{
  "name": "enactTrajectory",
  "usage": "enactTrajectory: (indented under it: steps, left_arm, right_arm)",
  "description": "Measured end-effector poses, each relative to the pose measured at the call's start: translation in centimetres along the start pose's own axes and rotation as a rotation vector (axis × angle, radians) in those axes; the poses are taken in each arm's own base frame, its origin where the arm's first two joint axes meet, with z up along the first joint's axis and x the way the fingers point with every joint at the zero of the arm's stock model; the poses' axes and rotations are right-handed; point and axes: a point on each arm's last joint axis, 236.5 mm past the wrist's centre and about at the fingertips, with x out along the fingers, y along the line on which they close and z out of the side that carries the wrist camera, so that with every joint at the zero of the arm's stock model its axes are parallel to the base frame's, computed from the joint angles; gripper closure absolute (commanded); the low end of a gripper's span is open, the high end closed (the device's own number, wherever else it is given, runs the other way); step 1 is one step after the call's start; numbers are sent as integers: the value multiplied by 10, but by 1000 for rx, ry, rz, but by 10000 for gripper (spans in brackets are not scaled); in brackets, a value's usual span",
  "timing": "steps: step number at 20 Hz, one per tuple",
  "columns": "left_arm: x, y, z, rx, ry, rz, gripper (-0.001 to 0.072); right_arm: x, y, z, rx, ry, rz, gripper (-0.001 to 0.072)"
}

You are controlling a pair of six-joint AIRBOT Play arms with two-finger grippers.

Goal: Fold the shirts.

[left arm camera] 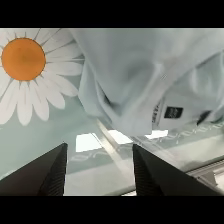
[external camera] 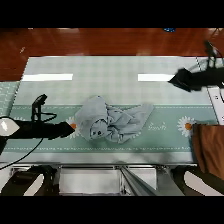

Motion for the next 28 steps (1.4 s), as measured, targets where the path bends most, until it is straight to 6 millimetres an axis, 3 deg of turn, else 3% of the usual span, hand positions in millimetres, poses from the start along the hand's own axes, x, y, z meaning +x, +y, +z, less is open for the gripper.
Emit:
enactTrajectory:
  steps: [3,5,6,7,8,14,20,21,23,24,26,28]
  left_arm:
    - [31,-5,13,-59,21,-77,204]
    - [53,-13,20,-100,46,-148,206]
    - [62,-17,23,-118,59,-185,347]
    - [69,-23,25,-128,77,-223,653]
    - [75,-27,28,-134,90,-251,689]
    - [77,-54,42,-56,121,-377,689]
    - [73,-63,47,-24,118,-412,688]
    - [73,-64,48,-20,115,-413,688]
    - [72,-64,49,-16,111,-414,689]
    - [71,-65,51,-13,104,-414,689]
    - [62,-69,60,3,78,-427,689]
    - [40,-78,82,37,11,-449,689]
  right_arm:
    - [-1,-53,-52,129,24,-29,310]
    - [9,-64,-88,179,74,-13,310]
    - [15,-66,-103,197,98,0,310]
    - [21,-65,-117,209,123,13,310]
    - [27,-64,-129,210,146,22,310]
    - [58,-35,-171,151,259,64,311]
    - [105,11,-194,133,375,142,312]
    - [113,21,-196,128,394,152,354]
    - [129,38,-197,112,424,165,583]
    - [135,48,-196,97,434,174,660]
    - [140,69,-179,54,417,206,689]
    - [134,95,-148,-10,366,253,690]
